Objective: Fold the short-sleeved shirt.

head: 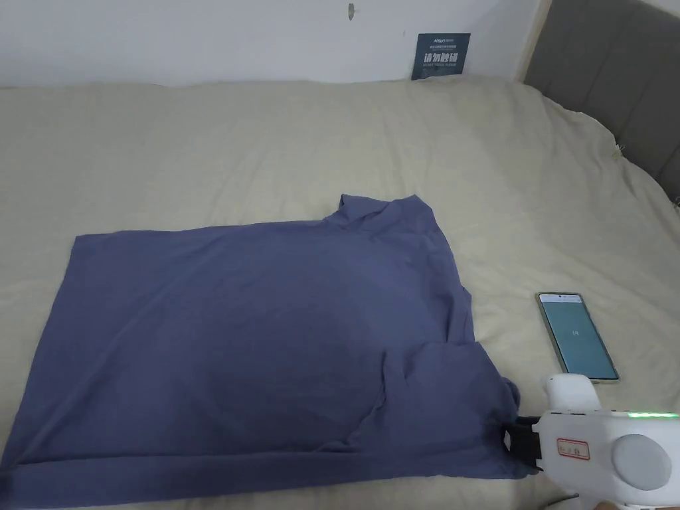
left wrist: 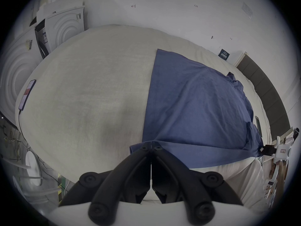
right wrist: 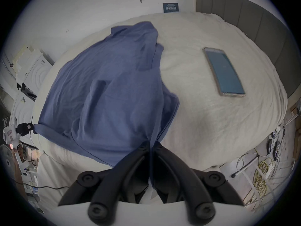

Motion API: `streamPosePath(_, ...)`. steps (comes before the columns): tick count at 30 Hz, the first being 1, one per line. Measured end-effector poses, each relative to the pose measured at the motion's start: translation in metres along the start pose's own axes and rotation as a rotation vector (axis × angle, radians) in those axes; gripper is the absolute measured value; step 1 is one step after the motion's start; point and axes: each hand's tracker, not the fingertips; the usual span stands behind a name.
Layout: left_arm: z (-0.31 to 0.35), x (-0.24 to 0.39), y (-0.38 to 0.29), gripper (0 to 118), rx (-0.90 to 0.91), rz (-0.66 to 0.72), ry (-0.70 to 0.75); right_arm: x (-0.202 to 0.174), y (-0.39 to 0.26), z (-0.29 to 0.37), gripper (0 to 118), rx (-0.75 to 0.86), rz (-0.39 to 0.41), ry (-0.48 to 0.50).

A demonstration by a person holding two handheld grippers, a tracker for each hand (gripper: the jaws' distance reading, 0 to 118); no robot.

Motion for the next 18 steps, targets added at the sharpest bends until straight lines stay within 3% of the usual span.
streamPosePath(8, 0.0, 0.002, 0.034, 0, 0.052, -0.011, -0.006, -0.012, 0.063, 0.02, 7, 0.094, 0.063, 0.02)
streamPosePath(18, -0.071, 0.01, 0.097, 0, 0.02, -0.032, 0.02, -0.025, 0.158, -0.058, 7, 0.005, 0.083, 0.004)
